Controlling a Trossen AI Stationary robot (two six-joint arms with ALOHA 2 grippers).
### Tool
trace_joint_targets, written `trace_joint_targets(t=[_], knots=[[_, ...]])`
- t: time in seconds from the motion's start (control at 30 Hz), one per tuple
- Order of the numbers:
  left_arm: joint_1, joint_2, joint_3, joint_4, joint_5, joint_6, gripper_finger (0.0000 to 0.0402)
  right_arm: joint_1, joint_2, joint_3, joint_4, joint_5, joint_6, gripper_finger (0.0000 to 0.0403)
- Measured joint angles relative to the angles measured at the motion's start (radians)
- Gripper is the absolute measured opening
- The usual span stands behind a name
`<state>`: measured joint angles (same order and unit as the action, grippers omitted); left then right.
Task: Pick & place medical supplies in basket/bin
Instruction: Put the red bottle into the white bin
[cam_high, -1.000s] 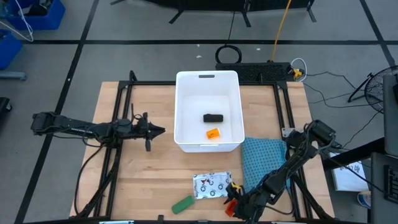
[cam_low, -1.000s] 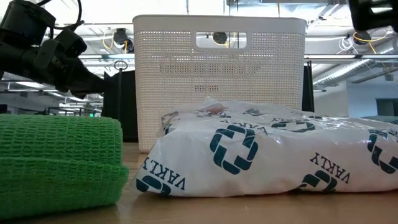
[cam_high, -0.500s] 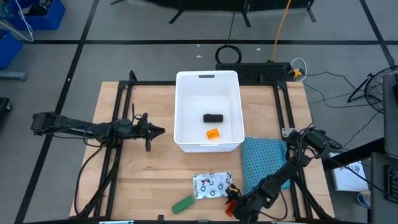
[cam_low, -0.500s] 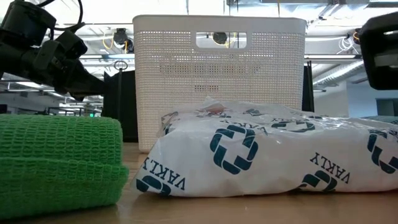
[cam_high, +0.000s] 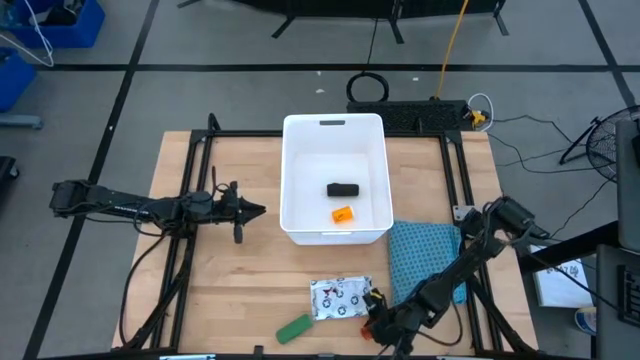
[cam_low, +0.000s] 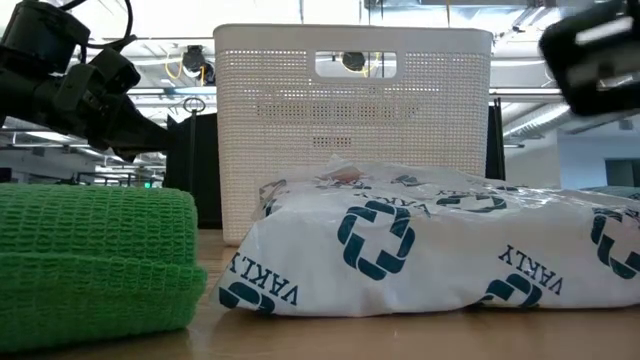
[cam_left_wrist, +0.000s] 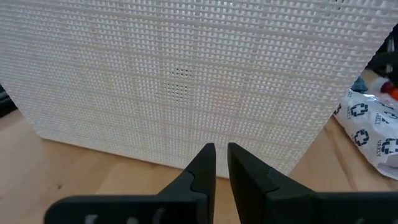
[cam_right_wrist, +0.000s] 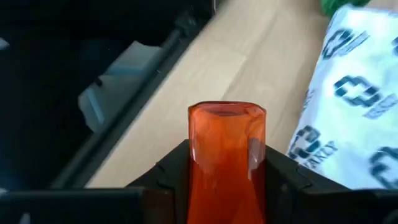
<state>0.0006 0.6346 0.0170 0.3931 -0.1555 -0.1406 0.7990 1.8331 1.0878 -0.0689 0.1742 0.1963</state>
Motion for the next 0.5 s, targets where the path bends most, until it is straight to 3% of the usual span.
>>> trace_joint_targets(t=[0.23,0.33,0.5], knots=[[0.000,0.000,0.000,0.001,-0.002,0.016,0.0047,-0.015,-0.206,-0.065,0.014,0.004,-0.044,0.0140],[0.000,0.000,0.000,0.001,-0.002,0.031,0.0047,-0.028,-0.361,-0.187,0.146,-0.014,-0.110,0.0139],[0.000,0.000,0.000,0.001,-0.002,0.027,0.0047,-0.080,-0.697,-0.505,0.451,-0.097,-0.181,0.0129]])
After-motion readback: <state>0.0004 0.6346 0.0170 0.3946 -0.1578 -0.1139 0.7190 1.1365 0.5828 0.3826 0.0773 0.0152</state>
